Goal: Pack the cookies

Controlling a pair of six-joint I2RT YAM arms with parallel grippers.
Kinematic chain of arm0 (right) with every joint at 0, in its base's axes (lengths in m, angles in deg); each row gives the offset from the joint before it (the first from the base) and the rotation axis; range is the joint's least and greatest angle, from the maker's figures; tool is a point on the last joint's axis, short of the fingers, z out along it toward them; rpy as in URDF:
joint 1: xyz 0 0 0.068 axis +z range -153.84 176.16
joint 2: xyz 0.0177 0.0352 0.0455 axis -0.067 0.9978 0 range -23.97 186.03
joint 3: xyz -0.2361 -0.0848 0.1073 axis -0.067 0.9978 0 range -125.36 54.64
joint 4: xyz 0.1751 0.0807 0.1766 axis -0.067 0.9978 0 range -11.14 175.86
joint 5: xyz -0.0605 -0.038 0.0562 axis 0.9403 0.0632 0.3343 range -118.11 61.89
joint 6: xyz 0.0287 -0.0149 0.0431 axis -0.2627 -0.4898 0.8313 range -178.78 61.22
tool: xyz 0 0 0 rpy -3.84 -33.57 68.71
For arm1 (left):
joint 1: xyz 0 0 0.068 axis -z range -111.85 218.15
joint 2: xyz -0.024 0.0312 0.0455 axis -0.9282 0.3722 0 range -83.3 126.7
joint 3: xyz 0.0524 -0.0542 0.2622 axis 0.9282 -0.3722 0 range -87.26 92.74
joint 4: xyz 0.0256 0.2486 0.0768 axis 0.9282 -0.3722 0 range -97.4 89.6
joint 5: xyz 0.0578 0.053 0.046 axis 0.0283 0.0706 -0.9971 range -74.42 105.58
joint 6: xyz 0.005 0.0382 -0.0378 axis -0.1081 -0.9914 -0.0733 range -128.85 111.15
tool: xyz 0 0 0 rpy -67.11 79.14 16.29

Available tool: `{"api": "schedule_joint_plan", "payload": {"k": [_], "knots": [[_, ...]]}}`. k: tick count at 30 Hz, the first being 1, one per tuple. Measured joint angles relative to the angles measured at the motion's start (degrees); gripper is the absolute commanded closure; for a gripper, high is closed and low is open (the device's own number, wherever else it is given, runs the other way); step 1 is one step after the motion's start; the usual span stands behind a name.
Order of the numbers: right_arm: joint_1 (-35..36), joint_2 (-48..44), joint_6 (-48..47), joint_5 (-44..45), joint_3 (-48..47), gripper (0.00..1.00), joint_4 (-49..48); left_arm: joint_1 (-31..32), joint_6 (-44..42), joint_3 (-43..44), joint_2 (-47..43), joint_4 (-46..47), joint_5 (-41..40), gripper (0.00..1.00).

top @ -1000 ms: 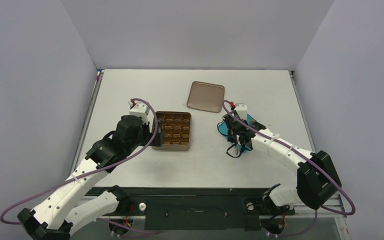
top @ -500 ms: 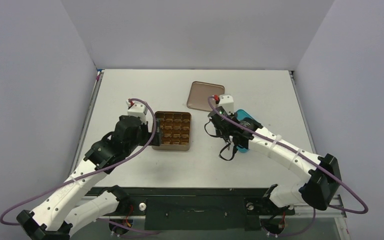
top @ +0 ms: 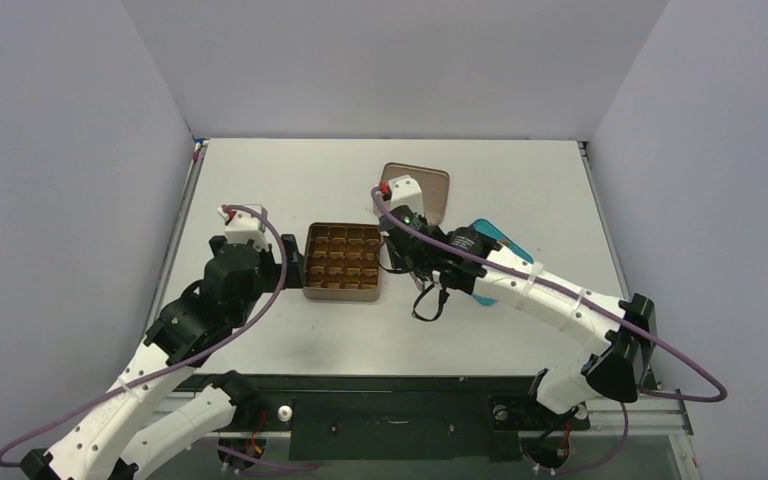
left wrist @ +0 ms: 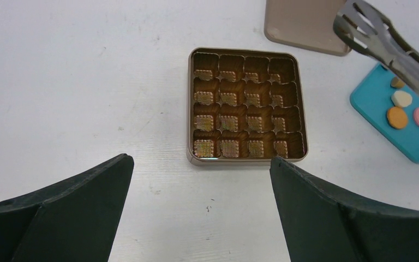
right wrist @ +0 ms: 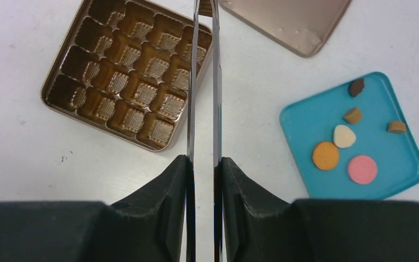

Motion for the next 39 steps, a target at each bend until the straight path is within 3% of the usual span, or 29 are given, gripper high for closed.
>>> {"api": "schedule_joint_plan", "payload": {"k": [16,39], "knots": [[3.96,16.83,-2.89,-6.12,-12.26,0.9,-3.43,0.0,0.63,-1.62,-7.34,0.26,-5.6,0.03],[3.78,30.03,-3.58,-8.37,-19.67,0.83,-6.99,-0.33,0.63,-2.12,-8.48,1.14,-6.05,0.03]]}}
